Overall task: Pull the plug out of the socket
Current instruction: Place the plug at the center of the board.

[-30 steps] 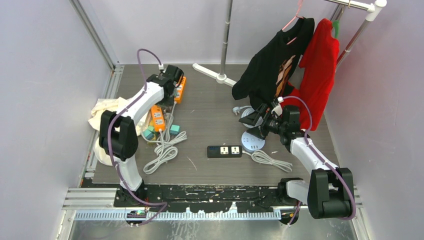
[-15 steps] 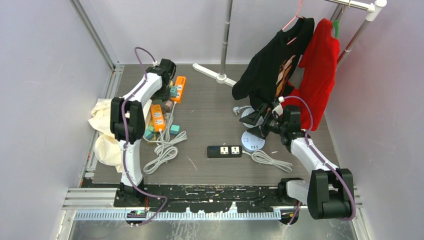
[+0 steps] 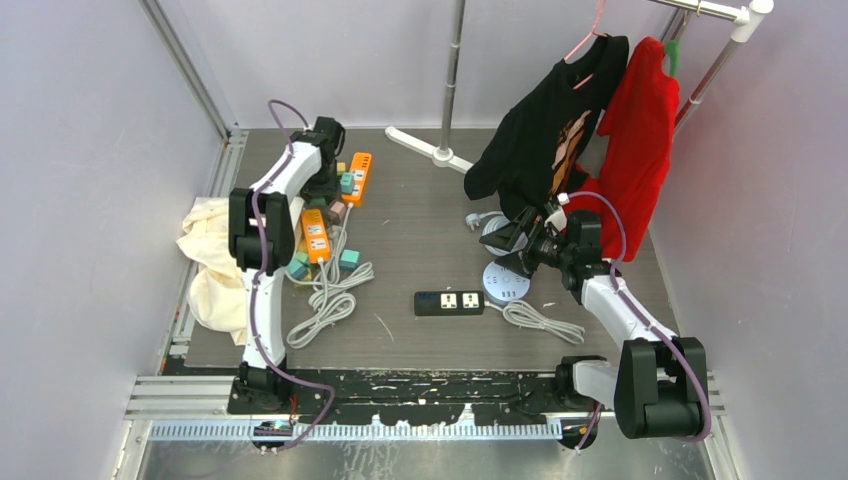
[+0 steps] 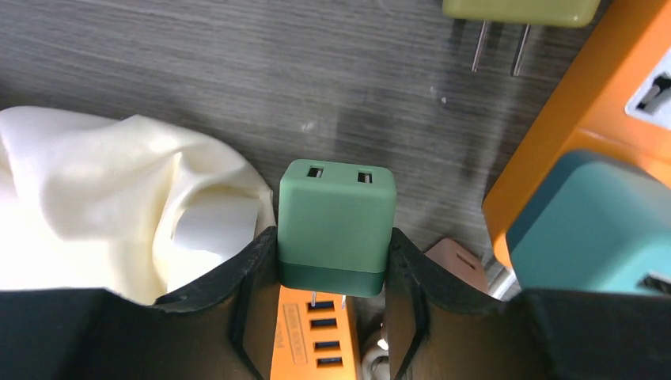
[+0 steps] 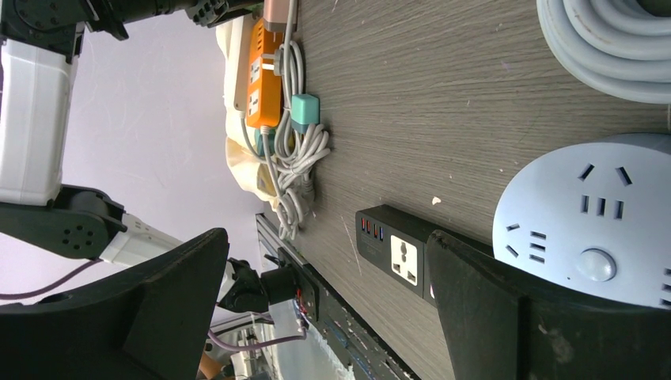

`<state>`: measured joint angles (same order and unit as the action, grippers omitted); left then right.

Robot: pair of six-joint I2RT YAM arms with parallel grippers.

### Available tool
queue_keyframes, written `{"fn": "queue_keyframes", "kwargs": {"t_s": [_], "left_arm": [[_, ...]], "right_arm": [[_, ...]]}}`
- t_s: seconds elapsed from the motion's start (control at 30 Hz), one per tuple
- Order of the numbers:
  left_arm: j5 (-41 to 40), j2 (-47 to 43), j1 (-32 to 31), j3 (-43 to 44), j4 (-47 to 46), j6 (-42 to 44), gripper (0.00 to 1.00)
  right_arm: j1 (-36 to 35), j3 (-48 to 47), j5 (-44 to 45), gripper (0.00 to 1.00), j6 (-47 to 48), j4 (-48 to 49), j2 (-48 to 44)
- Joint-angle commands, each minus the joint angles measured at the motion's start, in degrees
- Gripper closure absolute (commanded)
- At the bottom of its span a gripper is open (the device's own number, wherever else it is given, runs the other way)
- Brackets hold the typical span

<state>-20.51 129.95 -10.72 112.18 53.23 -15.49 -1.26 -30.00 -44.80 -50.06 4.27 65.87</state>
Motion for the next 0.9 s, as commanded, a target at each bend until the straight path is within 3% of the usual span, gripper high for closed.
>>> {"fn": "queue_keyframes", "kwargs": {"t_s": [0.0,0.53,0.87], "left_arm": [[3.9,2.1,2.0,4.4,1.9,0.8,0.88],[10.3,-1.2,3.8,3.6,1.3,1.2,0.53],[13.9,-7.8,3.9,0.2,-2.8,3.0,0.40]], "right_arm": [[0.4,-1.2,0.4,0.00,0.8,1.2,-1.5],[0.7,-1.1,0.3,0.00,0.7,1.2,-2.1],[0.7,-0.9,0.2,0.00,0.8,1.2,-2.8]]}}
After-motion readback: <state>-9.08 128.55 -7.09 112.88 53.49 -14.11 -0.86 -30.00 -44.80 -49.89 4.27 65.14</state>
